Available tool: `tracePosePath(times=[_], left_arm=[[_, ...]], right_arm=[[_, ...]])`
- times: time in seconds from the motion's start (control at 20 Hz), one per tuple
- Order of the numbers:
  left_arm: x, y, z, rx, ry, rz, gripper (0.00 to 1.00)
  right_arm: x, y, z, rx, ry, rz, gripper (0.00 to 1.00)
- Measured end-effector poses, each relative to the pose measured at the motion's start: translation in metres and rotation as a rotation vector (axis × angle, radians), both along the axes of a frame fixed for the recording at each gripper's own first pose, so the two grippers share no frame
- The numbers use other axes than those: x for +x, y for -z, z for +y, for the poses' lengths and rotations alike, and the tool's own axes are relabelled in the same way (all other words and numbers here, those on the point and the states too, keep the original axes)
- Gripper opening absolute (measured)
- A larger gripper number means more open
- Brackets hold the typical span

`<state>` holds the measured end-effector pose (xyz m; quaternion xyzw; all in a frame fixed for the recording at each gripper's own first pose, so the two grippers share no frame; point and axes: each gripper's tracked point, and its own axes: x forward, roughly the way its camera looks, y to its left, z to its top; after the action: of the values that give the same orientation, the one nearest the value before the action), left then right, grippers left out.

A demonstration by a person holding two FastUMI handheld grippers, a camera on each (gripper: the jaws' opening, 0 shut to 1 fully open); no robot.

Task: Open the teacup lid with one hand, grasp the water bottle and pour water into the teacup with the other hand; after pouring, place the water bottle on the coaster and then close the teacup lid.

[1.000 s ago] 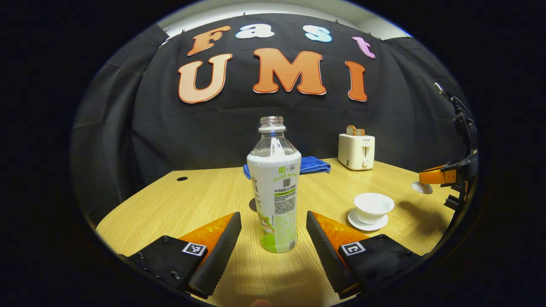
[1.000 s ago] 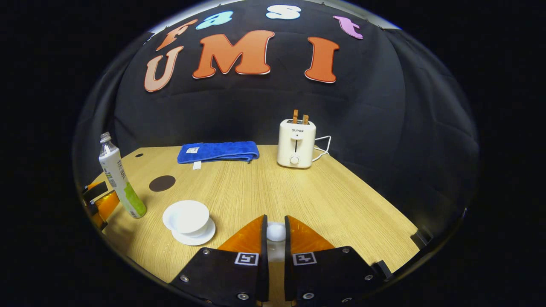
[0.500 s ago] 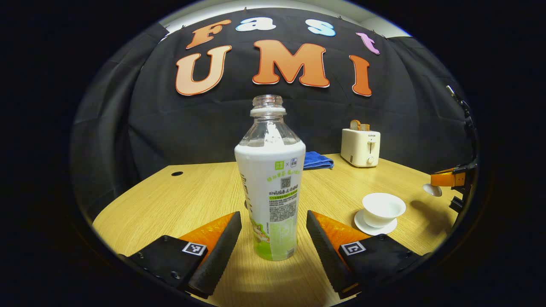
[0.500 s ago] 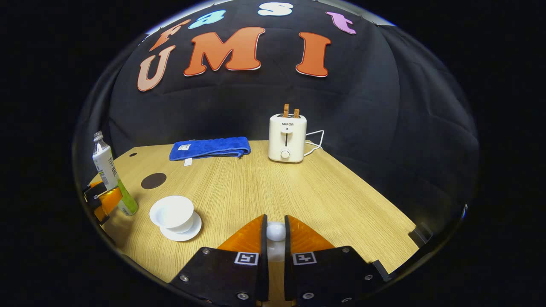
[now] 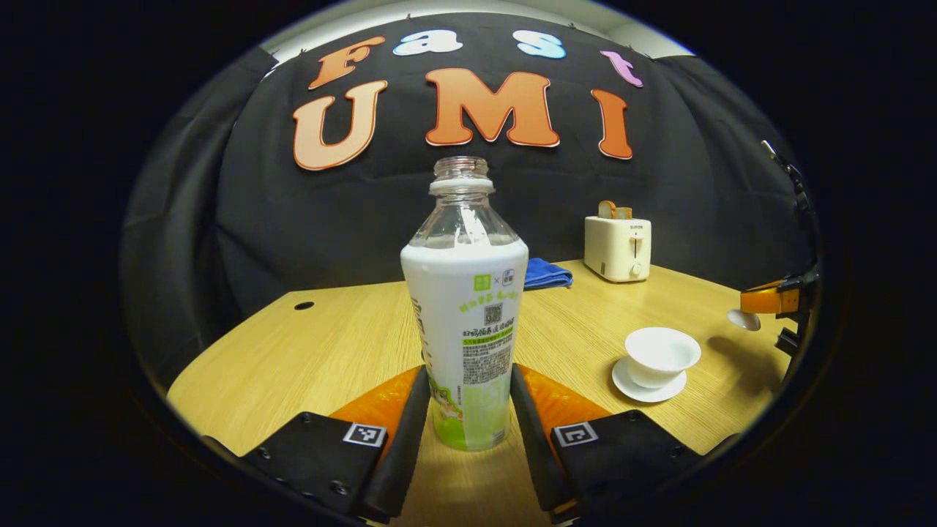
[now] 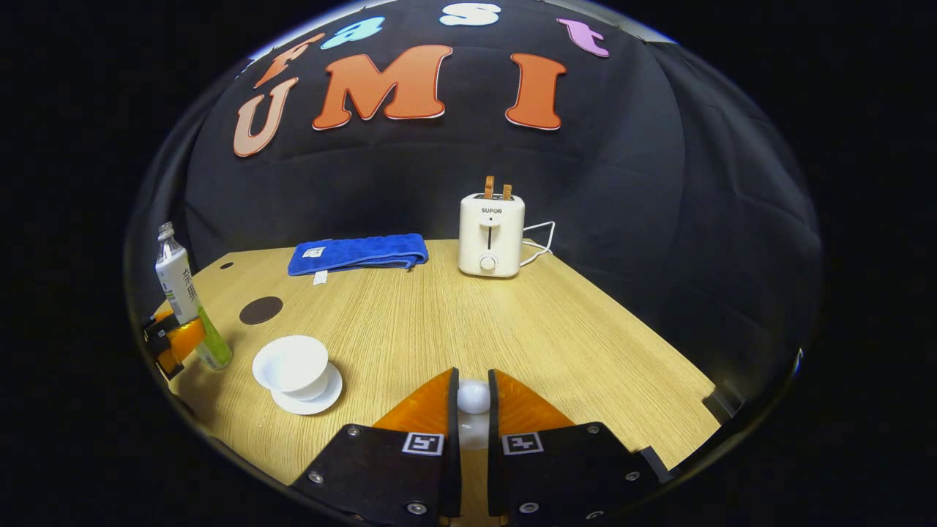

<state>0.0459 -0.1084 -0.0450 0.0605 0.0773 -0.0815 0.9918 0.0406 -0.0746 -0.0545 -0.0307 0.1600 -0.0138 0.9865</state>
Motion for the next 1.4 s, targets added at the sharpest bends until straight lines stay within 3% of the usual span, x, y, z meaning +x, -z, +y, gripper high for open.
tracePosePath(times=[0.35,0.6,1.0,1.4], left_arm=[[0.002,-0.031,-0.015,0.271,0.078,-0.074,0.67],[0.01,-0.026,-0.013,0.587,0.128,-0.079,0.68],[0.015,-0.017,-0.038,1.065,0.323,-0.145,0.69],[0.015,-0.015,-0.057,1.348,0.435,-0.19,0.67]], right_arm=[[-0.004,-0.002,0.006,0.002,-0.01,0.003,0.14],[-0.009,-0.004,-0.002,0.008,0.008,-0.002,0.14],[-0.013,-0.005,-0.009,0.006,0.021,0.005,0.14],[-0.016,-0.001,-0.014,-0.003,0.034,0.025,0.15]])
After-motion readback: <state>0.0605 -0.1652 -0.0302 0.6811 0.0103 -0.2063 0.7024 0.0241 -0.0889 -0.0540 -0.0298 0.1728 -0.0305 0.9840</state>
